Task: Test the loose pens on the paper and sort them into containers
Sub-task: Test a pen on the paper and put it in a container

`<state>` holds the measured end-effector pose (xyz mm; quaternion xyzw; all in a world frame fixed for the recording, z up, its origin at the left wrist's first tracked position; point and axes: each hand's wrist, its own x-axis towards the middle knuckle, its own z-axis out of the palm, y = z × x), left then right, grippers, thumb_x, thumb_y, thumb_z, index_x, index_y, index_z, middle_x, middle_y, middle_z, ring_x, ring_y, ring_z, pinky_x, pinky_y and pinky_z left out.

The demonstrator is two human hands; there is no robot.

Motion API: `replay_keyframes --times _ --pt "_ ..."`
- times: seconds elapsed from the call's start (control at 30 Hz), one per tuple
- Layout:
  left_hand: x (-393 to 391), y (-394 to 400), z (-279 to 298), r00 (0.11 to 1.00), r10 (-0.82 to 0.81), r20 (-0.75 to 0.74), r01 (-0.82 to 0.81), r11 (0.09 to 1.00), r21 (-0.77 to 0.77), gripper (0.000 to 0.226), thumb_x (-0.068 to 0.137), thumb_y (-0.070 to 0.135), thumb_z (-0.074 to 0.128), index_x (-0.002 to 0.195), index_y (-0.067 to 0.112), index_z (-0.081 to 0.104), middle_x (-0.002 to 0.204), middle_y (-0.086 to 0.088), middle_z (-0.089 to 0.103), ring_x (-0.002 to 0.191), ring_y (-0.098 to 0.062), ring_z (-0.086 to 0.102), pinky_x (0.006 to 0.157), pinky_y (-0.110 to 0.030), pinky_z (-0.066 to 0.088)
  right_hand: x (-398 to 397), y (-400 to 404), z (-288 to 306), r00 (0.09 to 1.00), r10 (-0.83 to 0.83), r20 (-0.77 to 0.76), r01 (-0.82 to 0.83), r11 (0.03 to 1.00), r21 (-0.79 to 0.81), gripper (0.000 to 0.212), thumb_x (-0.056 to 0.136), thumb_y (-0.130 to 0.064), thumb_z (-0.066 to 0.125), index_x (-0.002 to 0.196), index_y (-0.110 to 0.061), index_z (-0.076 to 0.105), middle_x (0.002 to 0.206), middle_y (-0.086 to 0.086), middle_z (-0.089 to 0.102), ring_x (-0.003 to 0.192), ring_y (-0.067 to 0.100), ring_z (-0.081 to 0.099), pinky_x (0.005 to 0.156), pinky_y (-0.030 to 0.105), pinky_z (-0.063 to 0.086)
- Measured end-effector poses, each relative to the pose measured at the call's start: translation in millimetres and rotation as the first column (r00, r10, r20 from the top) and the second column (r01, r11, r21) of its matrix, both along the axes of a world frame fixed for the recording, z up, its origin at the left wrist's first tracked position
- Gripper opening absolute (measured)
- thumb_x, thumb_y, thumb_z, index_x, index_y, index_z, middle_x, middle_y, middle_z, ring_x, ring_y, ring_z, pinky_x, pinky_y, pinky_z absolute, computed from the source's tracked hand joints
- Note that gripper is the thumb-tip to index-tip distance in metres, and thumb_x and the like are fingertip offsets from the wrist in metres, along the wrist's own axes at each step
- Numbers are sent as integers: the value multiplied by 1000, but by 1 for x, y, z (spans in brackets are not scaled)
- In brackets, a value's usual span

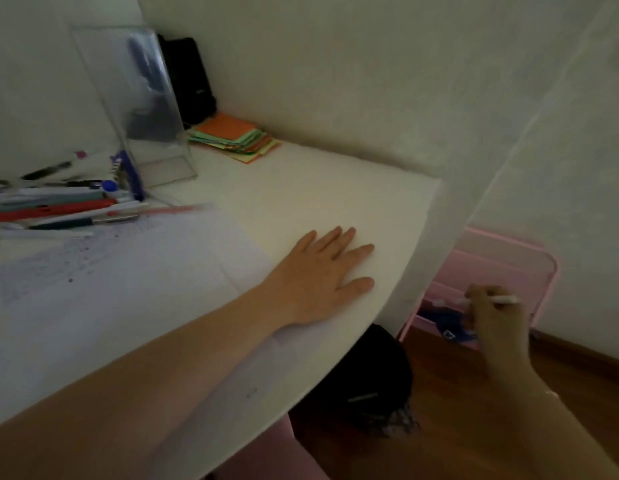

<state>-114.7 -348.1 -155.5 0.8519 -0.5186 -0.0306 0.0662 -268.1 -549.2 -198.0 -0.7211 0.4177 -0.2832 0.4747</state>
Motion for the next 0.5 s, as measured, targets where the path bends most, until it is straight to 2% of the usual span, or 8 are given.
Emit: replay_keyframes --times 0.03,0.13,0.2,0.27,0.33,0.4,0.47,0.5 --pt "0 0 0 1000 0 -4 0 1000 2 60 94 59 15 149 38 2 158 5 -6 144 -9 -8 116 -34 -6 1 0 -17 993 66 -102 -56 993 104 21 94 -17 51 81 -4 60 63 7 56 56 22 52 56 28 42" --pt "-2 -1 0 1000 3 -11 -2 1000 8 60 93 60 13 148 39 1 158 6 -7 144 -8 -9 117 -34 -5 13 3 -56 940 239 -244 -148 928 341 20 92 -13 55 81 1 64 57 4 62 55 20 54 56 26 42" --pt "-2 -1 0 1000 0 -10 0 1000 2 60 93 60 13 148 39 1 158 6 -6 144 -8 -9 117 -34 -5 25 0 -74 900 318 -298 -151 869 472 18 92 -9 53 81 1 64 49 0 63 53 20 47 53 24 34" --pt "-2 -1 0 1000 0 -20 0 1000 -13 60 93 60 14 148 39 2 158 7 -6 144 -8 -8 117 -34 -4 33 -5 -88 861 391 -326 -142 800 583 17 92 -8 53 89 4 64 51 3 61 52 19 39 53 26 27" --pt "-2 0 1 1000 0 -24 0 1000 -27 60 93 60 15 148 39 3 158 7 -5 144 -8 -8 117 -34 -4 37 -12 -94 824 399 -403 -160 846 509 17 90 -10 56 97 2 65 67 10 63 60 22 46 58 30 37" --pt "-3 0 0 1000 -2 -12 1 1000 -27 60 93 60 18 148 39 6 158 7 -2 144 -7 -6 117 -33 -3 39 -20 -88 852 262 -454 -151 952 267 21 85 -13 57 100 -3 67 89 14 68 76 24 57 74 35 50" --pt "-4 -1 4 993 -9 -116 -5 993 -115 56 95 55 30 147 36 20 158 6 11 143 -4 5 117 -27 2 42 -26 -57 946 49 -320 -30 997 64 22 86 -9 53 103 -4 66 103 17 67 84 26 59 83 37 51" --pt "-5 -1 9 957 -22 -289 -60 961 -271 50 95 47 40 142 32 35 154 5 26 140 -2 17 114 -20 9 46 -26 -33 981 -65 -181 61 998 -27 21 87 -6 50 103 -5 63 106 17 64 86 25 57 85 39 50"
